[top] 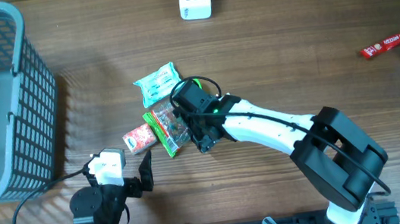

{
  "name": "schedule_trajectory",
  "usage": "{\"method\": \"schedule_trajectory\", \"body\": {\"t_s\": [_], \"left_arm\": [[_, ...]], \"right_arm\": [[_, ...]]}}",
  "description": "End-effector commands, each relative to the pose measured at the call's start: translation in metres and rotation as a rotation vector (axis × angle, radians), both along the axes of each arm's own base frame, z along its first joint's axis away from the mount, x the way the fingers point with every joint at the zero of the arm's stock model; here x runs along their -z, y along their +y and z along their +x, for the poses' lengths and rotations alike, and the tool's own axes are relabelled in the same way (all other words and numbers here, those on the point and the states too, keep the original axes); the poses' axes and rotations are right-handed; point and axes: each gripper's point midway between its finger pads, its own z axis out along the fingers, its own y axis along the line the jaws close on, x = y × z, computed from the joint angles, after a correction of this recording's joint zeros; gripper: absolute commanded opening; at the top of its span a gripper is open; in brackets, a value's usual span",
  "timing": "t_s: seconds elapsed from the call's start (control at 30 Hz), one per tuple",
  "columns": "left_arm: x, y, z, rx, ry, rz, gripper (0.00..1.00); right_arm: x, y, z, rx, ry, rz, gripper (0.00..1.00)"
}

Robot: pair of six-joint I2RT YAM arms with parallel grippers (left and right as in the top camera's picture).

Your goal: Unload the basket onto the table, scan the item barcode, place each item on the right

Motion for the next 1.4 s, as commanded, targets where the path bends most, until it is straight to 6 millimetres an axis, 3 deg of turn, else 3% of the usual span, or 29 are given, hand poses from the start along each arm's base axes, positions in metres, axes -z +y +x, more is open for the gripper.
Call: {"method": "schedule_trajectory", "body": {"t_s": [0.0, 0.1, 0.2, 0.23, 0.27, 0.33, 0.4, 0.47, 0.53, 0.6, 0.67, 0.7, 0.8, 0.87, 0.97, 1.13, 1.3, 1.37], "left_arm": [[0.000, -0.001, 0.000, 0.008, -0.009, 0.006, 1.00], [0.000, -0.001, 0.000, 0.008, -0.008, 0.006, 1.00], [0.000, -0.001, 0.000, 0.008, -0.009, 0.006, 1.00], [0.000, -0.001, 0.000, 0.008, -0.008, 0.006, 1.00], [0.000, -0.001, 0.000, 0.008, -0.008, 0.006, 1.00], [0.000, -0.001, 0.000, 0.008, -0.008, 0.006, 1.00], [0.000, -0.001, 0.000, 0.008, -0.008, 0.006, 1.00], [0.000, -0.001, 0.000, 0.008, -0.009, 0.006, 1.00], [0.000, -0.001, 0.000, 0.008, -0.008, 0.006, 1.00], [0.000, -0.001, 0.000, 0.008, -0.008, 0.006, 1.00], [0.000, -0.001, 0.000, 0.008, -0.008, 0.006, 1.00], [0.000, -0.001, 0.000, 0.008, -0.008, 0.006, 1.00], [0.000, -0.001, 0.000, 0.008, -0.008, 0.006, 1.00], [0.000, -0.001, 0.000, 0.008, -0.008, 0.006, 1.00], [0.000, -0.001, 0.000, 0.008, -0.008, 0.006, 1.00], [0.000, -0.001, 0.000, 0.008, -0.008, 0.006, 1.00], [0.000, -0.001, 0.000, 0.008, -0.008, 0.006, 1.00], [0.000, -0.001, 0.000, 0.008, -0.008, 0.006, 1.00]], "right_arm": [[0.087, -0.066, -0.031, 0.010, 0.087, -0.288, 0.82], [0.093, -0.063, -0.024, -0.011, 0.054, -0.288, 0.83], [0.104, -0.067, -0.017, -0.008, 0.049, -0.290, 0.94], [0.105, -0.071, -0.015, 0.001, 0.053, -0.291, 0.90], [0.106, -0.074, -0.013, 0.010, 0.054, -0.296, 0.71], [0.109, -0.079, -0.009, 0.016, 0.056, -0.300, 0.43], [0.108, -0.080, -0.003, -0.010, 0.037, -0.301, 0.06], [0.099, -0.072, 0.010, -0.109, -0.018, -0.262, 0.05], [0.068, -0.060, 0.029, -0.285, -0.127, -0.219, 0.05], [0.027, -0.067, 0.033, -0.319, -0.176, -0.225, 0.05], [-0.032, -0.080, 0.029, -0.291, -0.231, -0.220, 0.05], [-0.087, -0.093, 0.029, -0.250, -0.341, -0.223, 0.05], [-0.163, -0.105, 0.022, -0.198, -0.511, -0.152, 0.05], [-0.213, -0.120, 0.004, -0.106, -0.588, -0.058, 0.04], [-0.237, -0.132, -0.011, -0.079, -0.630, -0.018, 0.05], [-0.232, -0.134, -0.027, -0.031, -0.542, 0.041, 0.05], [-0.236, -0.131, -0.025, -0.023, -0.552, 0.059, 0.05], [-0.254, -0.127, -0.011, -0.161, -0.718, -0.013, 0.05]]}}
